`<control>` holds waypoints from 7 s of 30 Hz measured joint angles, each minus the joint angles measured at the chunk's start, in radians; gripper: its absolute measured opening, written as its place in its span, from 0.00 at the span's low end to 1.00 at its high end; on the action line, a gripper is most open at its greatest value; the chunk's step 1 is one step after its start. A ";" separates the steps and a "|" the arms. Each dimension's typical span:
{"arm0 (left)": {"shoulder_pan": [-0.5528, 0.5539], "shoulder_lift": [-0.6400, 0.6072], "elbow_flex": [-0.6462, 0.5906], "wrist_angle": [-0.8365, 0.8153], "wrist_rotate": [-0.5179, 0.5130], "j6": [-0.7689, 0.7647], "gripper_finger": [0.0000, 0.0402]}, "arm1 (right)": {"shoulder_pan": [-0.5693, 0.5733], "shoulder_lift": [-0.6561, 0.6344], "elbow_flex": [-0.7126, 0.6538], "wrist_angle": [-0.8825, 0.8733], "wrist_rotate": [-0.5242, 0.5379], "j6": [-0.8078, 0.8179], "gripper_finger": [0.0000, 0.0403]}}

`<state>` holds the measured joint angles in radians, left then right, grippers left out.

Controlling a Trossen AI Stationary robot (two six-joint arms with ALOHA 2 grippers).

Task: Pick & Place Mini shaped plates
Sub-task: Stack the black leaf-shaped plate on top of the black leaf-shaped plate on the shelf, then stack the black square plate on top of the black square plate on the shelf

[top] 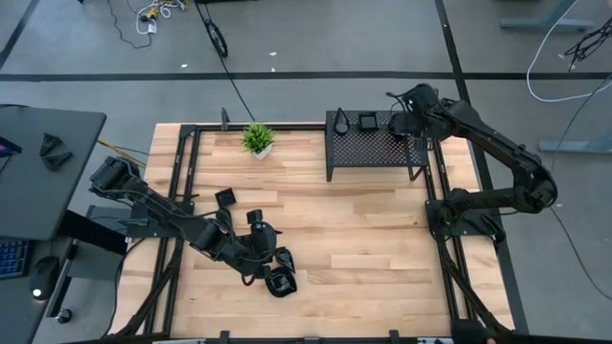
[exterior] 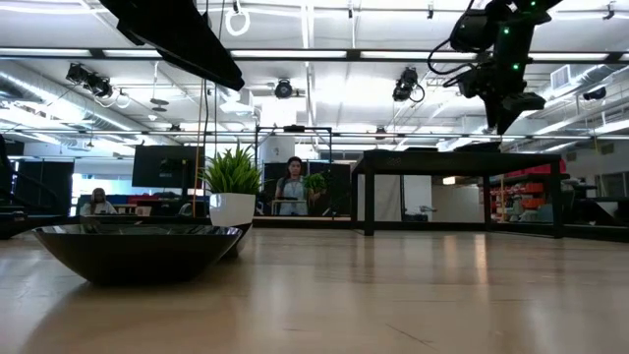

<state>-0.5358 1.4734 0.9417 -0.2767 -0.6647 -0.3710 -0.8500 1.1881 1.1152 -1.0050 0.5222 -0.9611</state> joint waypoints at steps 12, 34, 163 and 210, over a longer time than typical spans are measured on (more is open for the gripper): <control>0.002 0.000 0.000 0.007 -0.004 0.016 0.49 | -0.010 0.084 0.002 0.134 -0.223 0.637 0.16; 0.018 0.000 0.000 0.032 -0.004 0.027 0.49 | 0.003 0.105 0.001 0.012 -0.176 0.590 0.03; 0.057 0.000 0.000 0.048 0.014 0.046 0.49 | 0.148 0.129 0.001 0.012 -0.320 0.980 0.01; 0.021 0.000 0.000 0.047 0.089 0.040 0.49 | 0.358 0.036 0.000 0.090 -0.189 1.171 0.01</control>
<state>-0.5148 1.4731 0.9417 -0.2295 -0.5762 -0.3305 -0.4923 1.2240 1.1156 -0.9146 0.3328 0.2095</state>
